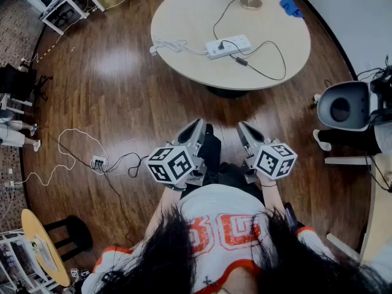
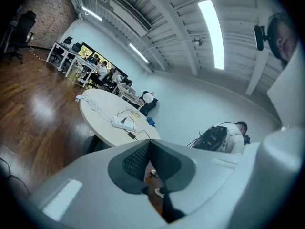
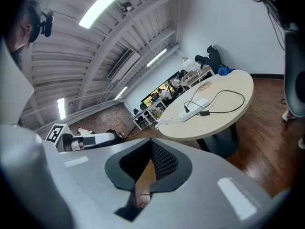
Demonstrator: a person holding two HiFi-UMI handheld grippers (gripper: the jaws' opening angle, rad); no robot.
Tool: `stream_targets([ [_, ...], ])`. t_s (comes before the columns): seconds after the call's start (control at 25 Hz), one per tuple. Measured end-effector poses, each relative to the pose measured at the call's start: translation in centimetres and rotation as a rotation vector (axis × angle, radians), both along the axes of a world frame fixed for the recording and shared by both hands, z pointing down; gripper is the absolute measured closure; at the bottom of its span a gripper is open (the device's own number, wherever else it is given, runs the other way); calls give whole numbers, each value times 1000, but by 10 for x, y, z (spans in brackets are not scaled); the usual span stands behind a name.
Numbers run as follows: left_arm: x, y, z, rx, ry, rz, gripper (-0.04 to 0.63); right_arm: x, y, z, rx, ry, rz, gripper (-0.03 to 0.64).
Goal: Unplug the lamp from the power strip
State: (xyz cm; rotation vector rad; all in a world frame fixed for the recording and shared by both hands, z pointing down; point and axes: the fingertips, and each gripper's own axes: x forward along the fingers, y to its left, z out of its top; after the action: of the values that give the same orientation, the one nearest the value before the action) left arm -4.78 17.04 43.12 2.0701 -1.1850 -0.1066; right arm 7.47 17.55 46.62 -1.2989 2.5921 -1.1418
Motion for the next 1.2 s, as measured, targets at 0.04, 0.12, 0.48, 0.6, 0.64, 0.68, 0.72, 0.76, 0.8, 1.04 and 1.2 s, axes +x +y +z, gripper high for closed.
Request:
stream_targets([
  [0.04, 1, -3, 1, -2, -4, 5, 595, 1, -3, 0, -2, 3, 6, 617],
  [0.12, 2, -11, 3, -5, -10, 17, 595, 2, -9, 0, -8, 11, 19, 617],
  [0.48, 9, -71, 11, -40, -12, 82, 595, 6, -63, 13, -53, 11, 58, 617],
  [0.6, 2, -99, 14, -51, -12, 87, 595, -5, -91, 16, -64, 12, 49, 617],
  [0.64, 0, -109, 15, -53, -13, 90, 595, -9, -101, 15, -67, 14, 46, 617],
  [0.68, -3, -118, 15, -55, -12, 92, 595, -13, -111, 15, -69, 17, 41, 617],
  [0.72, -7, -128, 15, -58, -10, 91, 595, -17, -121, 14, -72, 21, 36, 617],
  [0.76, -10, -138, 14, -61, -7, 89, 595, -22, -131, 13, -74, 26, 31, 617],
  [0.8, -14, -147, 14, -63, -3, 86, 595, -26, -142, 12, -76, 30, 26, 617],
  [1.04, -29, -191, 21, -84, 11, 88, 595, -46, -184, 8, -100, 72, 8, 617],
  [1.2, -31, -217, 29, -78, -16, 112, 595, -52, -197, 9, -117, 101, 14, 617],
])
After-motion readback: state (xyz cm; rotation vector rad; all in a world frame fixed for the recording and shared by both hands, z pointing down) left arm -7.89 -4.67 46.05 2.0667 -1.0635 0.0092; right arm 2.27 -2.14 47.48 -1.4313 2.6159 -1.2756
